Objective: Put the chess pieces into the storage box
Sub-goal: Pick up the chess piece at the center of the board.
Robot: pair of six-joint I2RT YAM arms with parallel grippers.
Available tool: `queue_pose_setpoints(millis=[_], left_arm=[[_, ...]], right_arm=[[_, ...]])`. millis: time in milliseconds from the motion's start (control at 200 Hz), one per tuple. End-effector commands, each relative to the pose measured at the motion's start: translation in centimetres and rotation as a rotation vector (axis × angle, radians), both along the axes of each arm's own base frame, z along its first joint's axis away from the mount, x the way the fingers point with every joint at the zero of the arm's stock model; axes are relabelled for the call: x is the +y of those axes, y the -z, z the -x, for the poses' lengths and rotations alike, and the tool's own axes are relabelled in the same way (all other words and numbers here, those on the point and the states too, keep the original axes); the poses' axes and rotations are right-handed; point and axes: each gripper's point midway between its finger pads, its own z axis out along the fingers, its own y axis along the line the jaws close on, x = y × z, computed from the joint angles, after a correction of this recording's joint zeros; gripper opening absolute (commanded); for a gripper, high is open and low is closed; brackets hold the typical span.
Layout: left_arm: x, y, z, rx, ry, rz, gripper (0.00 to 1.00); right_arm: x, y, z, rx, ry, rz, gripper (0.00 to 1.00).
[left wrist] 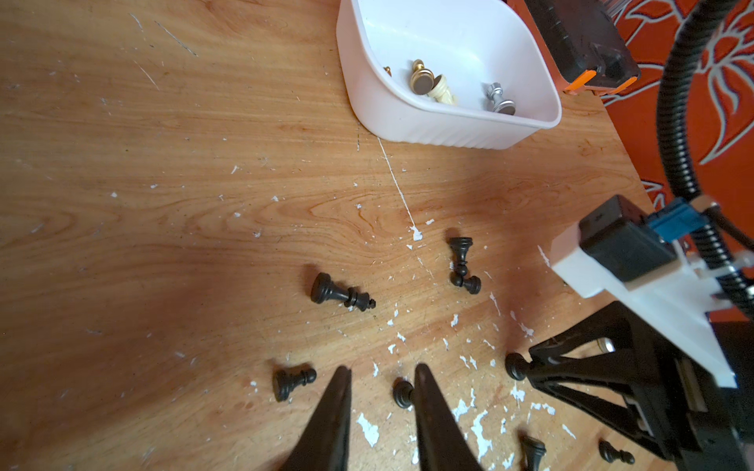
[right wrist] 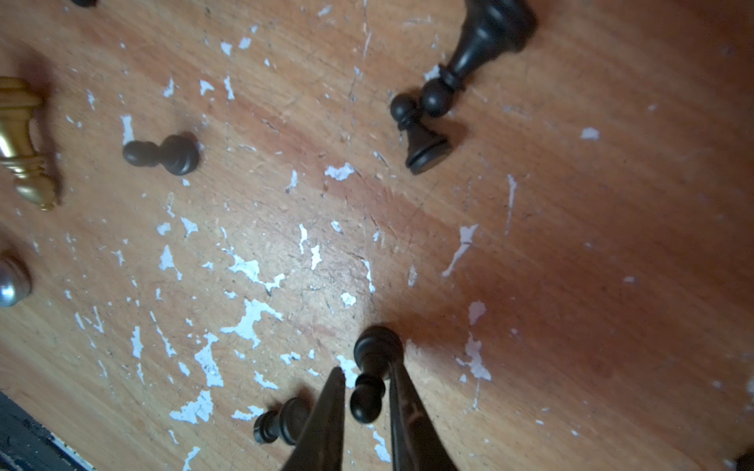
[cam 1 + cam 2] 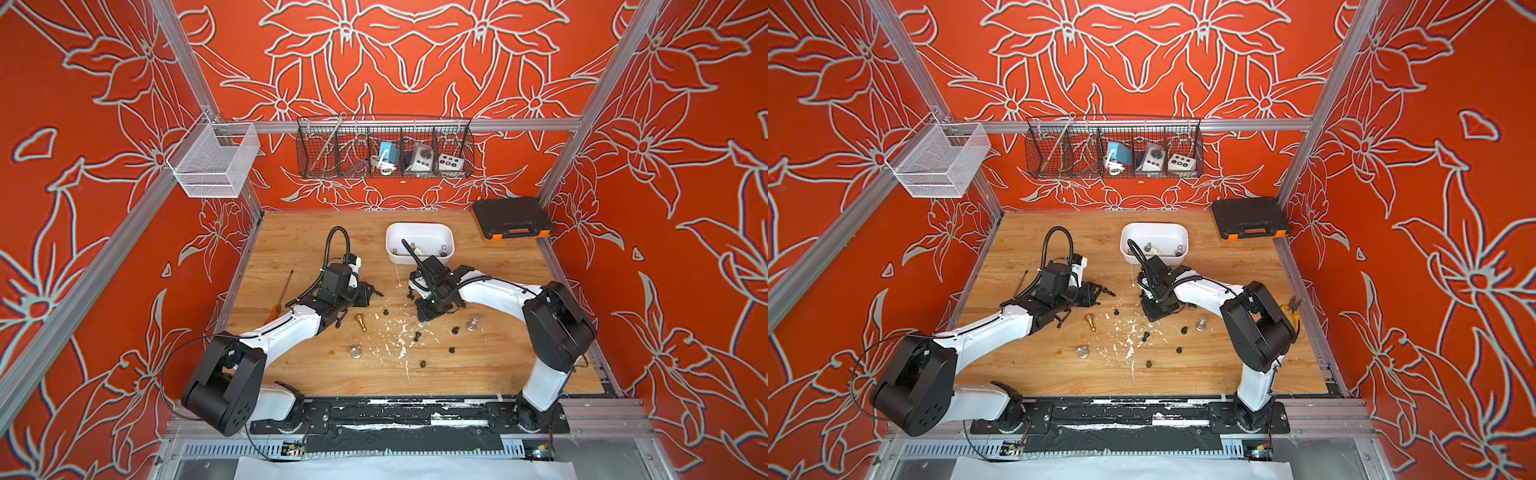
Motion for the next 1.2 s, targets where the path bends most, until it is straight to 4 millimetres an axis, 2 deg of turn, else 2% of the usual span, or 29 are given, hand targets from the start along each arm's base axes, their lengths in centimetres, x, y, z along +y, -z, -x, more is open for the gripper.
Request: queue_pose_setpoints(millis=[0, 330, 490, 671, 926, 1061, 1196], left_arm=[[-0.1, -0.3, -0.4, -0.007, -0.003, 0.014, 0.28], [-0.2, 0.0, -0.3, 0.002, 0.003, 0.013, 0.28], [-0.3, 0.1, -0.1, 0.011, 0.021, 0.006, 0.28], [-0.4, 0.1, -0.2, 0.020, 0.042, -0.020, 0.28], [-1.0, -0.4, -0.5, 0.017, 0.065, -0.005, 0.28], [-1.2, -0.6, -0.5, 0.019, 0.076, -0.002, 0.28], [-1.2, -1.2, -0.4, 0.009, 0.082, -0.001, 0.28]], right_arm=[[-0.1, 0.1, -0.1, -0.010, -0.019, 0.030, 0.20], [0.0, -0.6, -0.2, -0.034, -0.010, 0.006, 0.15], [0.5, -2.3, -1.6, -0.083, 0.005, -0.045, 0.15], [1.3, -5.4, -5.2, -0.154, 0.045, -0.141, 0.15], [1.5, -9.0, -12.1, -0.273, 0.101, -0.210, 0.15], [1.7, -10.5, -16.0, -0.327, 0.161, -0.284, 0.15], [1.5, -10.9, -19.5, -0.366, 0.234, -0.323, 0.15]])
